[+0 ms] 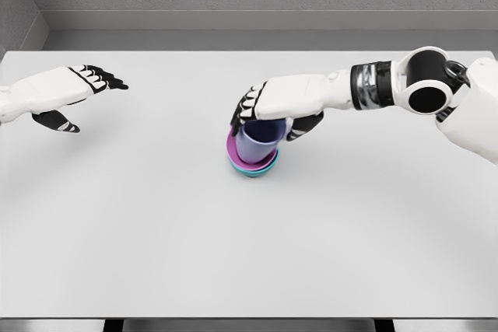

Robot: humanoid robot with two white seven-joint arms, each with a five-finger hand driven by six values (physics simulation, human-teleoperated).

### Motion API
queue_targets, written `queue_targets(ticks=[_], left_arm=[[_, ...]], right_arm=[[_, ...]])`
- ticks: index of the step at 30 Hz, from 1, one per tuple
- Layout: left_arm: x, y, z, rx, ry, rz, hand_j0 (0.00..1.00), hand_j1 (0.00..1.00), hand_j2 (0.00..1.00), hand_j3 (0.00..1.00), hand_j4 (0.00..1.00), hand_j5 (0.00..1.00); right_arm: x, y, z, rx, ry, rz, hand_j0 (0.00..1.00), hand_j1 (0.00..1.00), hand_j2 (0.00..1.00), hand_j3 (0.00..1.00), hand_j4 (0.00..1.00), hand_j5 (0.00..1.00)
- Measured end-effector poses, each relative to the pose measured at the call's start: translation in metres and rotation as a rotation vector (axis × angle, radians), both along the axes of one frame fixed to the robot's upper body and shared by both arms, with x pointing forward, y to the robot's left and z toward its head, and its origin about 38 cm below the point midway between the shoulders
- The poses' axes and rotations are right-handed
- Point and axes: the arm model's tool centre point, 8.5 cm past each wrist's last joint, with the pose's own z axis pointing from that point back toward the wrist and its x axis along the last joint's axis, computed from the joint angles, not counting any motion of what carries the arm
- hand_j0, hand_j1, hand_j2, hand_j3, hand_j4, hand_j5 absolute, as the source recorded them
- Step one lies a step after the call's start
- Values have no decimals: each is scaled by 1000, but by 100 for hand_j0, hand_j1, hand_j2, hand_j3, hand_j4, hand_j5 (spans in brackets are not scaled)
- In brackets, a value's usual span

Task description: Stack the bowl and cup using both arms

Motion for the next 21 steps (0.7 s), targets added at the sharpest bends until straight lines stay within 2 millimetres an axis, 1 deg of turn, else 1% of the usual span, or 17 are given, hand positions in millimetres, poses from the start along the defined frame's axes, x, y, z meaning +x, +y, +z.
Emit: queue_targets(ticks=[3,5,6,7,8,9,10,11,12,13,14,15,17,20,21], left_arm=[[0,0,0,0,0,0,100,100,100,100,100,100],[0,0,0,0,-1,0,100,100,100,100,100,100],[0,0,0,0,-1,0,100,100,100,100,100,100],[0,0,0,-1,-1,0,100,100,100,100,100,100],[0,0,0,-1,0,0,100,100,100,100,100,100],[0,0,0,0,0,0,100,100,100,100,100,100],[0,0,0,-1,-1,0,100,100,100,100,100,100],[0,0,0,-1,0,0,100,100,100,100,100,100],[0,0,0,-1,0,0,100,100,100,100,100,100],[0,0,0,0,-1,0,100,100,100,100,100,100],[0,0,0,-1,-1,0,100,100,100,100,100,100],[0,0,0,-1,0,0,100,100,100,100,100,100],[0,0,0,-1,-1,0,100,100,100,100,100,100],[0,0,0,-1,0,1,100,100,100,100,100,100],[-1,1,-3,0,8,3,100,100,100,100,100,100]], right_arm=[[1,0,0,-1,0,-6,100,100,100,100,100,100],[-1,-1,13,15,-28,-1,100,100,100,100,100,100],[-4,-5,22,32,-49,1,100,100,100,100,100,100],[-8,-13,36,55,-82,-2,100,100,100,100,100,100],[-12,-25,52,76,-123,-13,100,100,100,100,100,100],[-18,-41,61,91,-149,-29,100,100,100,100,100,100],[-26,-63,58,99,-151,-52,100,100,100,100,100,100],[-33,-90,51,102,-139,-95,100,100,100,100,100,100],[-42,-119,38,86,-114,-147,100,100,100,100,100,100],[-50,-143,30,63,-102,-191,100,100,100,100,100,100],[-52,-161,44,49,-137,-223,100,100,100,100,100,100],[-54,-173,57,40,-170,-245,100,100,100,100,100,100],[-58,-186,65,27,-190,-269,100,100,100,100,100,100],[-60,-186,65,27,-191,-262,100,100,100,100,100,100],[-61,-185,65,28,-192,-260,100,100,100,100,100,100]])
